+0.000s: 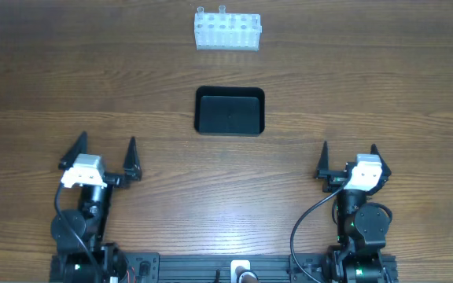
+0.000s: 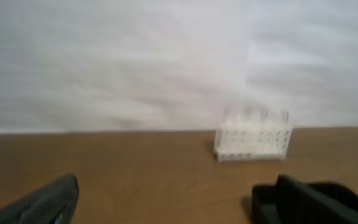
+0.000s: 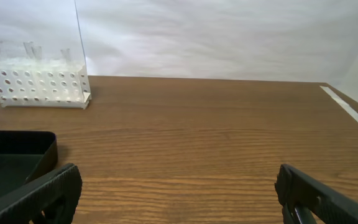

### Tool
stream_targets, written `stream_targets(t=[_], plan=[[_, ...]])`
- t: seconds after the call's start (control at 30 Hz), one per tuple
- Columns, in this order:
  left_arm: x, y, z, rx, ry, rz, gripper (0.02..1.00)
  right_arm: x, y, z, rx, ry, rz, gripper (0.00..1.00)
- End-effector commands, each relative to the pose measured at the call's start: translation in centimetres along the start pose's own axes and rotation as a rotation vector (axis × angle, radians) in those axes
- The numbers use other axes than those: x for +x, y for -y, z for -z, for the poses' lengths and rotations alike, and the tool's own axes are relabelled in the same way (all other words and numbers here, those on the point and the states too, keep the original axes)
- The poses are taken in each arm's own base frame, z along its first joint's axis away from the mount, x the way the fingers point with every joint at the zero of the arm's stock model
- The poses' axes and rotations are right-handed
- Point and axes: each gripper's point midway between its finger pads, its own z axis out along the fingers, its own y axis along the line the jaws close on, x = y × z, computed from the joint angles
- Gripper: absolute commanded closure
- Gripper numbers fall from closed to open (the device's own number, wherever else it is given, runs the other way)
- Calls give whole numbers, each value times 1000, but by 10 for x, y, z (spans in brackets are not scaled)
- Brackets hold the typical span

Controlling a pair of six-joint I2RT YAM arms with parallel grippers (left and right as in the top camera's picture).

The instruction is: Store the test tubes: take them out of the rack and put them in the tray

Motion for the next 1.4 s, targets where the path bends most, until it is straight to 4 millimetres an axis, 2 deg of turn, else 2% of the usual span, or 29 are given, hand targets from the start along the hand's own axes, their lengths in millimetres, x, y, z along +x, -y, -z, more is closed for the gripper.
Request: stream_targets(t=[0.03,0.17,0.33,0.53,0.73,1.0,1.2,1.4], plan=[[-16,1,-15,13,-3,16,18,2,1,0,1,0,-3,9],[-38,1,-43,32,-42,32,18,2,1,0,0,0,-3,9],[-59,6,-98,84,-130,68,18,2,1,0,0,0,-3,9],[-61,26,-169,101,-229,75,20,2,1,0,0,0,-3,7],[-41,57,-234,81,-320,55,23,2,1,0,0,0,-3,9],[13,96,-300,114,-460,57,18,2,1,0,1,0,-3,7],[49,104,-327,74,-526,68,18,2,1,0,1,0,-3,9],[70,112,-342,42,-570,46,23,2,1,0,0,0,-3,7]])
